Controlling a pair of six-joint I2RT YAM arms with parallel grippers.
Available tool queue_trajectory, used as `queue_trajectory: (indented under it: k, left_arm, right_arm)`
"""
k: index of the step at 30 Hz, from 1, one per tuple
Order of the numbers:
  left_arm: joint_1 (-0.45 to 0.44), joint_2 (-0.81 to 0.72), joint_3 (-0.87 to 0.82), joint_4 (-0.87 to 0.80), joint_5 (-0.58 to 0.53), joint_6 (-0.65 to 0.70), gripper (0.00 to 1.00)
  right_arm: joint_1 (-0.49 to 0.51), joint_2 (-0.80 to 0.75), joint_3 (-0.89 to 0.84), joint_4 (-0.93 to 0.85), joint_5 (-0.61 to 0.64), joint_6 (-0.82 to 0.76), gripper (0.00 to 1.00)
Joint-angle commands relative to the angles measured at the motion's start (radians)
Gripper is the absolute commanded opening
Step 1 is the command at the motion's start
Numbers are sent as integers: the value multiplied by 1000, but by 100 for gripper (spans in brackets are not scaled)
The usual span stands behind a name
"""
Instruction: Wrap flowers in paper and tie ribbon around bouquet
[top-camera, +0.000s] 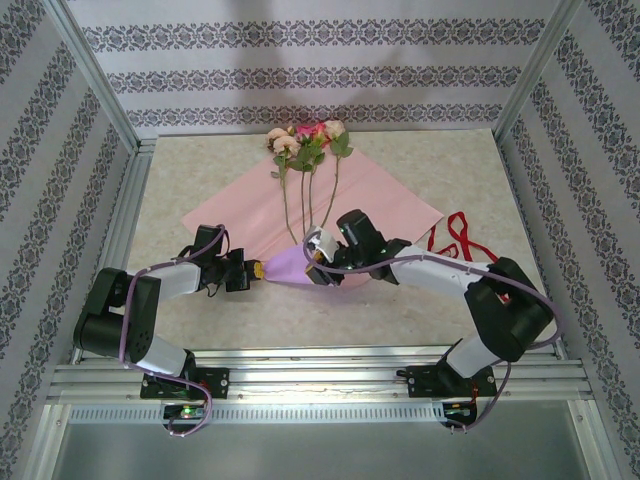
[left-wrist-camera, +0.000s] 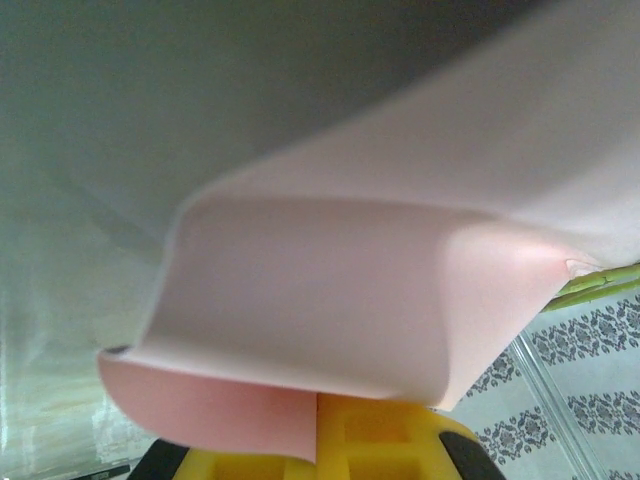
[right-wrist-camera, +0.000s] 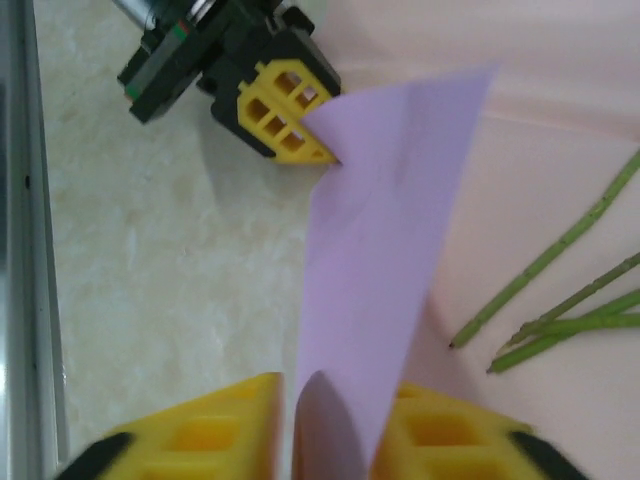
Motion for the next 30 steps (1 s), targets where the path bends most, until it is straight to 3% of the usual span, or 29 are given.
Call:
queue_trajectory:
  k: [1,2,6,11,20,30]
  left_arm:
    - [19,-50,75,-110,-47,70,13]
    - [23,-64,122,-207,-59,138,20]
    - [25,-112,257,-507,-139,337,41]
    - [33,-185,287,-663,-203,445,53]
    - [33,-317,264,-796,-262,590,53]
    - [36,-315,240,-801,-278,687,53]
  right_arm:
    - [-13,32,60,-25,-43,8,4]
    - [-17,49,82,-47,-42,9,0]
    - [-36,98,152,-76,-38,36,0]
    - [-56,159,251,-135,-10,30,0]
    - [-80,285,401,-243,10,11,0]
    - [-119,349,495,-279,75,28,0]
